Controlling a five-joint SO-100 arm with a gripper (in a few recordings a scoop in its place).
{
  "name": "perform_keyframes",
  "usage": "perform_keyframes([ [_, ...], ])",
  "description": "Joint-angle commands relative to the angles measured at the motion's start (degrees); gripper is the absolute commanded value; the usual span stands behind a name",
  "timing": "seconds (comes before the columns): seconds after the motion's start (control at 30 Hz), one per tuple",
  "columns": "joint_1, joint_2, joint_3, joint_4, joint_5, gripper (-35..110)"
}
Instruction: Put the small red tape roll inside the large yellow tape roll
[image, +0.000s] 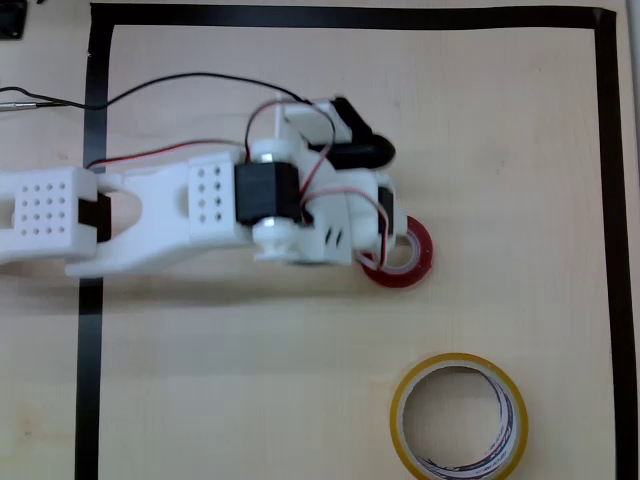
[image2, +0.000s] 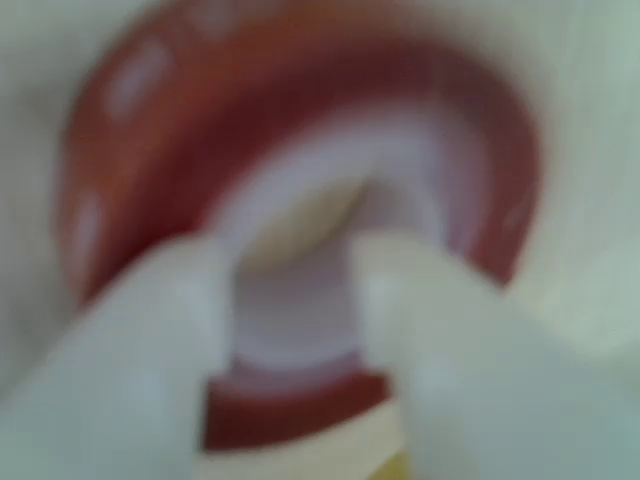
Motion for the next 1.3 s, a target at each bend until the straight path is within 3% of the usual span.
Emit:
perform_keyframes([
  [0.0, -2.72, 12.83, -2.02, 2.37, -0.70, 9],
  [0.47, 0.79, 13.27, -2.11, 9.76, -0.09, 17],
  [1.27, 1.58, 2.02, -2.11, 5.80, 0.18, 18],
])
